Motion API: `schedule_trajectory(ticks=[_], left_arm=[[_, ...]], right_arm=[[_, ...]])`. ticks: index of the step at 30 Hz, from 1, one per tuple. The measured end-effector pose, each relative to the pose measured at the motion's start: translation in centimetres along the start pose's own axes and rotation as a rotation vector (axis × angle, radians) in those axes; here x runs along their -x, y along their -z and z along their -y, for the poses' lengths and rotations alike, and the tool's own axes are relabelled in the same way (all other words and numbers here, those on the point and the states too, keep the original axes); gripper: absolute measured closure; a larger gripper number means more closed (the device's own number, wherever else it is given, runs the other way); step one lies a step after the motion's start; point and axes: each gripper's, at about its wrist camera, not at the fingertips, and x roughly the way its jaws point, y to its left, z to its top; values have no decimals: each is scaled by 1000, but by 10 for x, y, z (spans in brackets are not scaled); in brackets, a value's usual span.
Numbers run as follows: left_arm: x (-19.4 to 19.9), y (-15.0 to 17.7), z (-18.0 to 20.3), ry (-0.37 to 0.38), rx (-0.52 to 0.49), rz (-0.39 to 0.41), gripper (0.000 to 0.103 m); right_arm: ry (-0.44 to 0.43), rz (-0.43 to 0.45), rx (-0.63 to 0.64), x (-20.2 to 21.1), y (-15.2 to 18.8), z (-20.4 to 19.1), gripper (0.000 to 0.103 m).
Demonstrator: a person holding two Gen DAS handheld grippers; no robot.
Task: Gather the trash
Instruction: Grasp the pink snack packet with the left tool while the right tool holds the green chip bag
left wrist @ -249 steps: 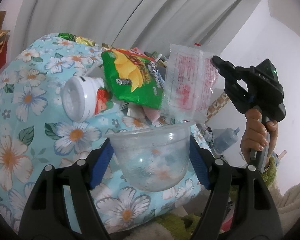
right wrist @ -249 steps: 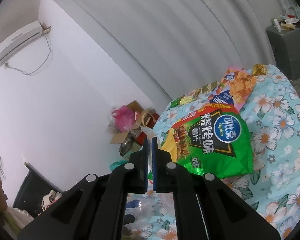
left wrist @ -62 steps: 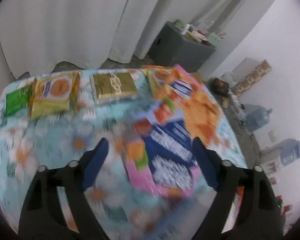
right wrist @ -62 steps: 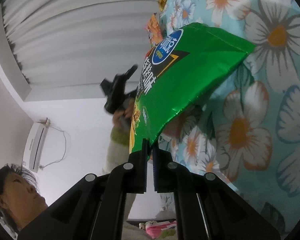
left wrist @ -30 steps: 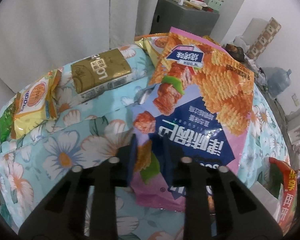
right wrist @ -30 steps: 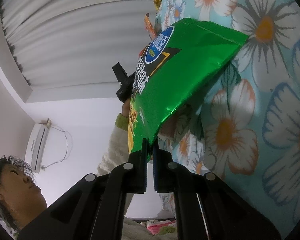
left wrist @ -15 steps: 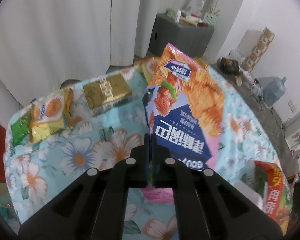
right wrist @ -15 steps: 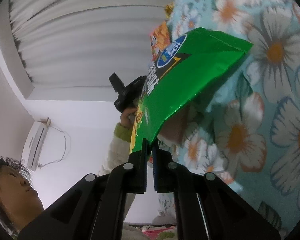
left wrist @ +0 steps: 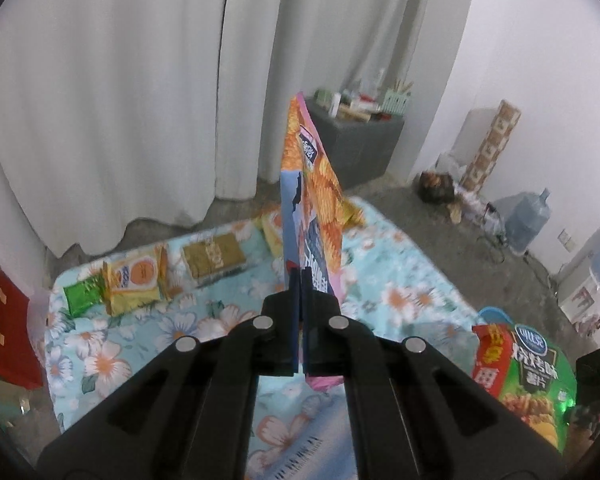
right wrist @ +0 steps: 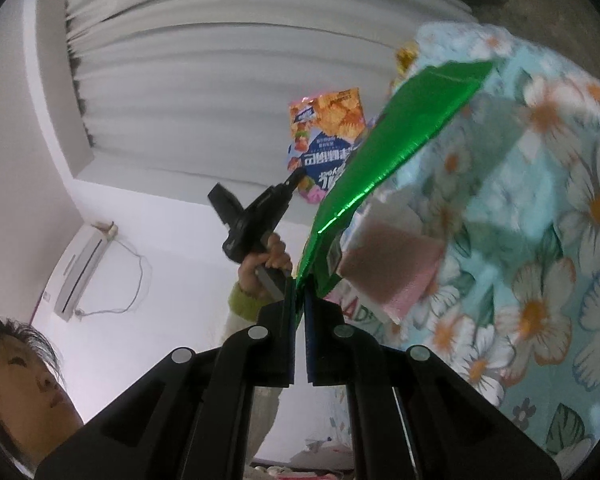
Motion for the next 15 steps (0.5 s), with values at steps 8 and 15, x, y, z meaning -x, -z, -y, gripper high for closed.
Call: schedule_trajectory(ticks=[8,15], left_arm=[[66,-7,55,37,-59,107,103],[98,0,121,130,-124,152,103]], right_arm=[[-10,85,69,34,-2,-23,99],[11,181,114,81,4,-37,99]])
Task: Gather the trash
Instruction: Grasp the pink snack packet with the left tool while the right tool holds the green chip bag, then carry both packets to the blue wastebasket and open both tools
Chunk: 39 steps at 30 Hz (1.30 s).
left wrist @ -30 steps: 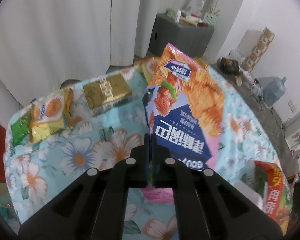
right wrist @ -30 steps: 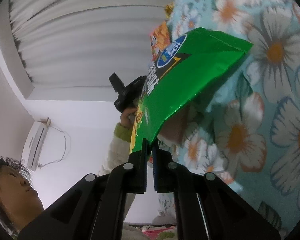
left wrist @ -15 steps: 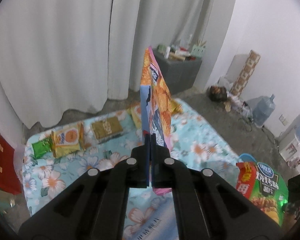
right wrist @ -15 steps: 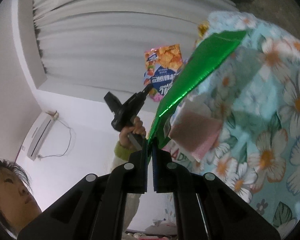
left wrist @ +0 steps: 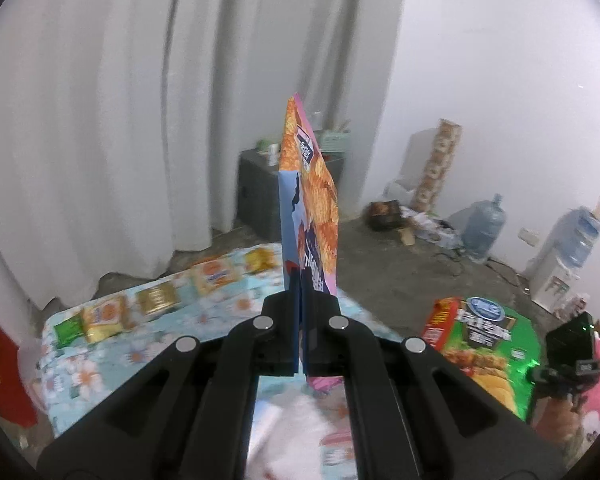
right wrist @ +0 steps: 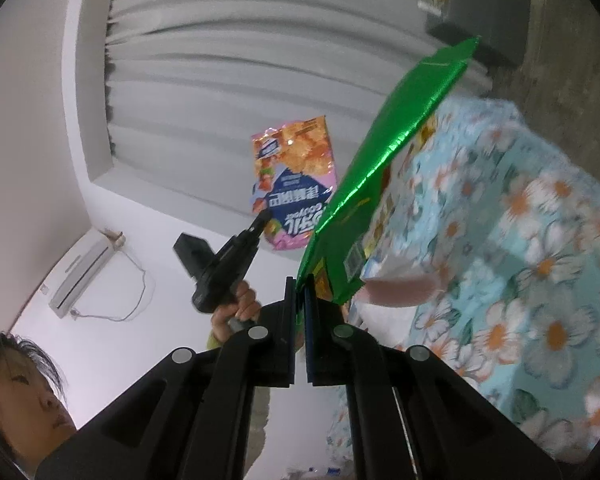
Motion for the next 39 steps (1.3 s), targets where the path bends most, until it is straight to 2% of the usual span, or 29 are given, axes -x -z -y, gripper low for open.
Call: schedule_trajectory(ticks=[8,13,17,22,27,32,36,39], left_arm=[[-26,1,100,164,-80,-26,103],[-65,10,165,275,-120,-74,103],[-99,24,207,323,-163,-120,103],[-140,50,265,340,-247,-173,103],[-187,77,328,324,-378,-215,103],[-253,115,404,264,-557,-272,103],[-312,146,450,268,-607,-358,103],[-349,165,474,287,-580,-420,101]], right_arm=[[54,158,15,83,-6,3,99],[96,262,1,135,-11,12,99],[136,337,-20,169,-14,24,99],[223,412,-65,198,-23,53,99],[390,466,-107,222,-34,92,99],[481,515,-182,248,-46,139,99],[516,541,-242,266,-59,183,99],[538,552,-275,270,-69,213,98]])
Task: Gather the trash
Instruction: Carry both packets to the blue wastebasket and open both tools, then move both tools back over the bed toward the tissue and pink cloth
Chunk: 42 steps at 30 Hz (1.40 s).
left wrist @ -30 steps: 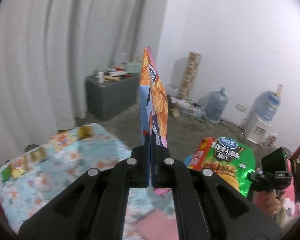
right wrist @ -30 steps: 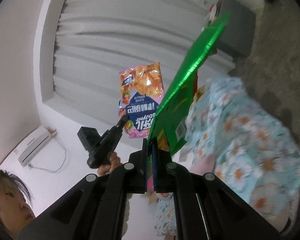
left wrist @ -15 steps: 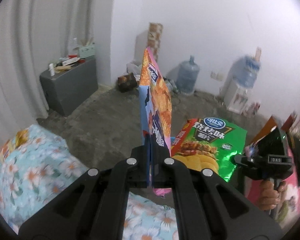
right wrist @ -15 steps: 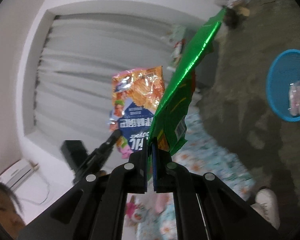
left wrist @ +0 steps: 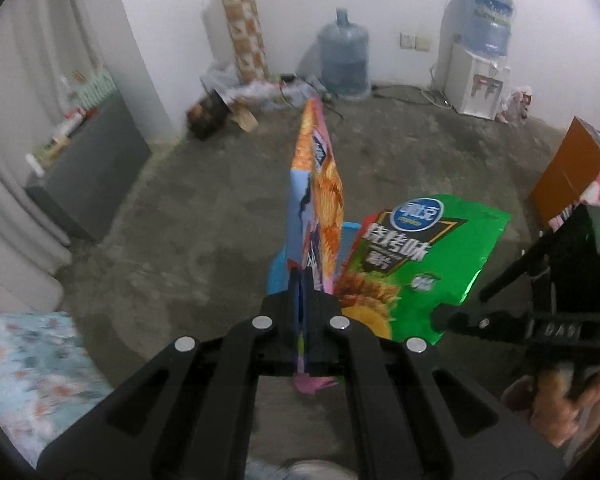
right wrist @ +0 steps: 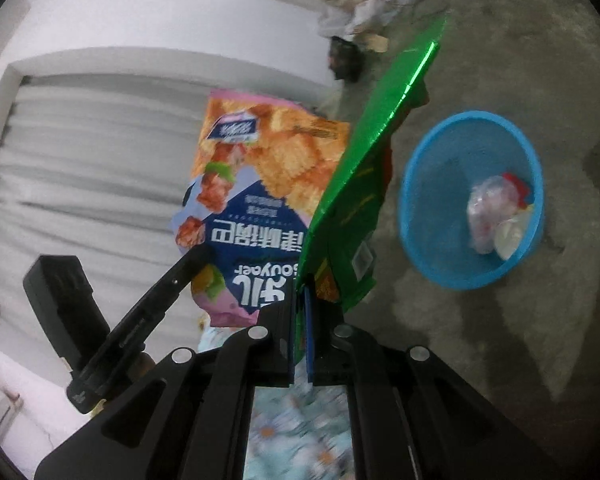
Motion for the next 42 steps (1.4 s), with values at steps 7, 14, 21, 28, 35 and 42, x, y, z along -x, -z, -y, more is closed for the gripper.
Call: schedule_trajectory(ticks=[7,14,21,28,35,42], left_arm=[[-81,10,-8,51,170,-201,55],[-65,14,-24,50,198,-197,46],[29,2,-46,33,178,-103,36],[187,50,-100,-43,223,31,25],[332,180,-163,-240,449,186,19],[401,329,-191,-359,766,314,18]], right_arm=[[243,-31,-229,-40,-19,108,61],[258,12,-236,-18,-11,120,57],[230,15,-99,-18,-20,61,52],[195,-47,224,-28,10,-59,45],[140,-213,600,-45,93,-170,33],[126,-460,747,-62,191,-211,33]])
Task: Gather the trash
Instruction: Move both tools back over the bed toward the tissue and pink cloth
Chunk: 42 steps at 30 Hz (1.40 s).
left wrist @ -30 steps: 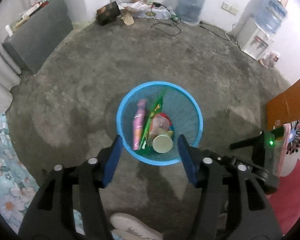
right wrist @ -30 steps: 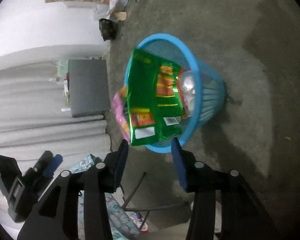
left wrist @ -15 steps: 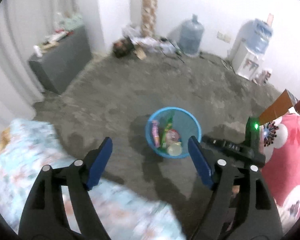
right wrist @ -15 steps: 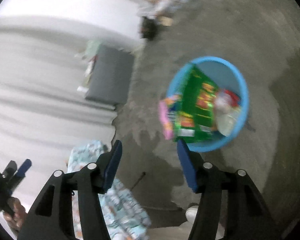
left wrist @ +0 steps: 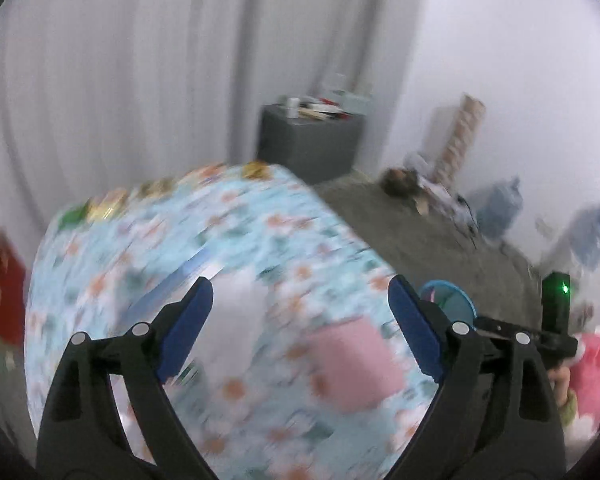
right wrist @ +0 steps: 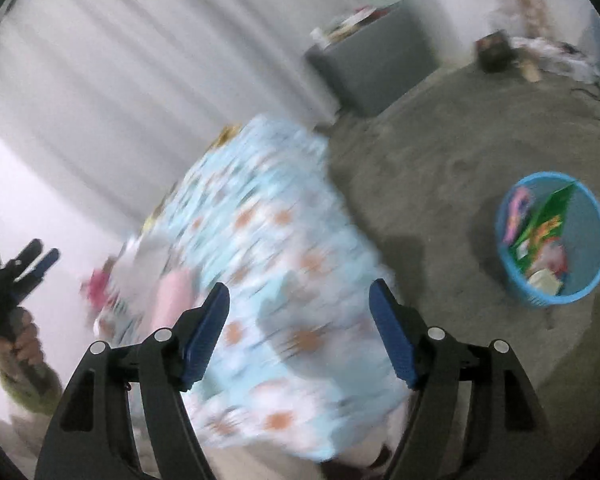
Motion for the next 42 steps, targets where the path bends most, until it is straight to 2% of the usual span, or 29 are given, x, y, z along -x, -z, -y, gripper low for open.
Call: schedule_trajectory(ticks=[2,6,7,8,14,18,20,24,27,30,35,38,40,42], left_arm=[[11,21,-29,-11,66,6,18],[23,52,-60,-42,107,32,18],[24,58,-67,-41,117,36,18],[23,63,-71,-34,120,38,18],[11,93,-76,-21,104,74,18],[0,98,-73,-33,92,132,19],[-9,99,-64,-64,37,145,24],[-29,103,-45,-140,-72,118,36],[-34,96,-45,-153,-59,129,39],[-39,79,-51,-137,-5,146,41],[-77,56,-54,-196,21,47,56],[-92,55,-56,-215,34,-2,77],[-94,56,-56,-223,39,4,99],[-91,57,-56,-205,46,5,103]], right_arm=[[-23,-31,30,-7,5,-26,33],[-19,-87,100,-22,11,-75,32],[-13,-100,113,-27,11,-81,28],[-4,-112,129,-32,12,-91,24],[84,-187,247,-69,17,-149,20],[164,-227,263,-98,17,-161,20],[189,-234,269,-107,17,-162,20],[219,-247,272,-118,18,-164,20],[225,-277,252,-126,21,-159,20],[211,-285,240,-130,22,-157,20],[190,-283,229,-129,23,-153,20],[180,-279,237,-129,24,-153,20],[173,-275,240,-127,26,-151,21],[161,-276,238,-125,27,-149,22]])
